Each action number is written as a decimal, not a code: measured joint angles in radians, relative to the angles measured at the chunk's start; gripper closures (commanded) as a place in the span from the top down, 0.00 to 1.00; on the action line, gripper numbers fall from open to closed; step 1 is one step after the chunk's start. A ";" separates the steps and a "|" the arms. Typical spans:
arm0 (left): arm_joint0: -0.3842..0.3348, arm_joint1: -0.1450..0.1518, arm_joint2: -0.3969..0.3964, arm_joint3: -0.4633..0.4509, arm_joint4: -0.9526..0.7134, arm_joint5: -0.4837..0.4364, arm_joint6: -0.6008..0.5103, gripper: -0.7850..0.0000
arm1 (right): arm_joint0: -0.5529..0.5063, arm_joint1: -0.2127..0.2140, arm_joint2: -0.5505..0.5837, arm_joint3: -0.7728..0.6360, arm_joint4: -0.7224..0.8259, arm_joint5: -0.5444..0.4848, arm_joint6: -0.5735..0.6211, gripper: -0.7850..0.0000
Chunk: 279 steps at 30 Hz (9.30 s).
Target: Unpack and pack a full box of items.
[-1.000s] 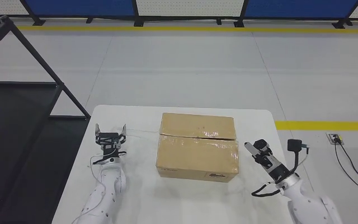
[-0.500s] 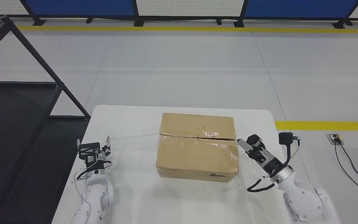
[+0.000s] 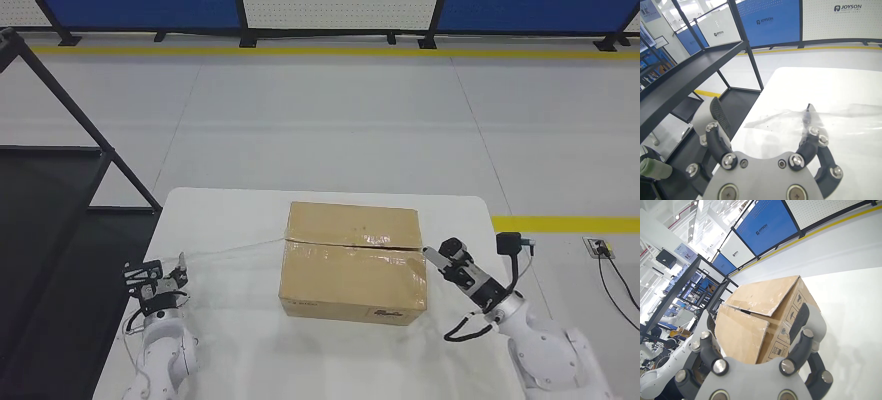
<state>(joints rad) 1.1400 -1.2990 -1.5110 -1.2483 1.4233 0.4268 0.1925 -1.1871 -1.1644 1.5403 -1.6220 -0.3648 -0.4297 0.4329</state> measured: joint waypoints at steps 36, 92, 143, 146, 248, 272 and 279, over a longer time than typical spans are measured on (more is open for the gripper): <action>-0.086 0.010 -0.176 0.141 -0.127 0.009 -0.006 1.00 | -0.016 0.018 0.002 -0.005 0.010 -0.030 -0.001 1.00; 0.212 0.056 -0.187 -0.552 -0.480 -0.826 -0.465 1.00 | -0.039 0.142 0.024 -0.085 0.854 -0.188 0.770 1.00; 0.162 0.103 0.020 -0.471 -0.435 -0.986 -0.694 1.00 | 0.070 0.245 -0.174 0.140 0.890 -0.023 0.382 1.00; 0.162 0.103 0.020 -0.471 -0.435 -0.986 -0.694 1.00 | 0.078 0.240 -0.191 0.131 0.891 0.045 0.339 1.00; 0.179 0.105 0.002 -0.480 -0.444 -0.963 -0.657 1.00 | 0.854 -0.128 -0.631 0.833 0.976 0.398 0.196 1.00; 0.245 0.133 -0.209 -0.426 -0.677 -0.891 -0.565 1.00 | 0.799 -0.138 -0.673 0.756 0.825 0.504 0.316 1.00; 0.244 0.140 -0.231 -0.389 -0.690 -0.880 -0.559 1.00 | 0.820 -0.183 -0.715 0.813 0.883 0.413 0.357 1.00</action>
<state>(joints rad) 1.3841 -1.1592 -1.7417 -1.6372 0.7330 -0.4528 -0.3666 -0.3673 -1.3470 0.8248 -0.8092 0.5182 -0.0168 0.7900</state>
